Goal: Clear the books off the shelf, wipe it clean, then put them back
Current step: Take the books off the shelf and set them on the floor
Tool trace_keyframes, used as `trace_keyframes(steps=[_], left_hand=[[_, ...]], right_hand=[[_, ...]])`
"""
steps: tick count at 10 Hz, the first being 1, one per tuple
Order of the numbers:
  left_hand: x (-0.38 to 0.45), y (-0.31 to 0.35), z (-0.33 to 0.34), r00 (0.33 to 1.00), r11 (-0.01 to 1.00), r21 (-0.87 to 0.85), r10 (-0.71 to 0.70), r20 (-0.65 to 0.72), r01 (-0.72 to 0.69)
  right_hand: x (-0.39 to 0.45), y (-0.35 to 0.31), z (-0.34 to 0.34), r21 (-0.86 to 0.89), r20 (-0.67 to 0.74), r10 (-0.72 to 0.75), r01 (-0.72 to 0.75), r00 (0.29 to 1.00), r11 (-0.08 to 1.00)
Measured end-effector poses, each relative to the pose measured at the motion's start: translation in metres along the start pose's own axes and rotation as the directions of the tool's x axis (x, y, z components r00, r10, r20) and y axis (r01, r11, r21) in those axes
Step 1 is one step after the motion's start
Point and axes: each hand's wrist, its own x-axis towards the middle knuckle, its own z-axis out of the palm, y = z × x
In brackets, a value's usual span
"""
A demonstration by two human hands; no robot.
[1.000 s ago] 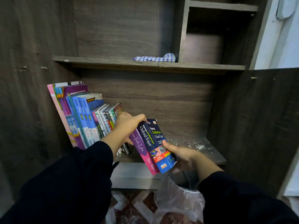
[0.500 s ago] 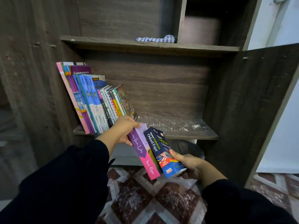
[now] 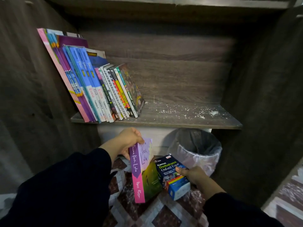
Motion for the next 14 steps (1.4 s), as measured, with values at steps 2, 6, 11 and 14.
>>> trace_keyframes(steps=[2,6,11,14], left_hand=[[0.055,-0.027,0.020,1.000,0.998,0.061,-0.015,-0.017,0.016],[0.144,-0.051,0.028,0.984,0.995,-0.032,-0.094,-0.148,0.091],[0.131,-0.048,0.051,0.990,0.921,-0.365,-0.141,0.010,0.135],[0.116,-0.070,0.051,0.986,0.966,-0.206,-0.141,0.094,0.158]], right_hand=[[0.052,0.025,0.030,-0.032,-0.020,-0.011,0.010,1.000,0.999],[0.103,0.073,0.066,-0.091,0.031,0.090,-0.087,0.995,0.992],[0.114,0.034,0.070,0.444,0.390,0.091,-0.274,0.916,0.853],[0.123,0.076,0.053,0.392,0.051,0.063,-0.078,0.997,0.917]])
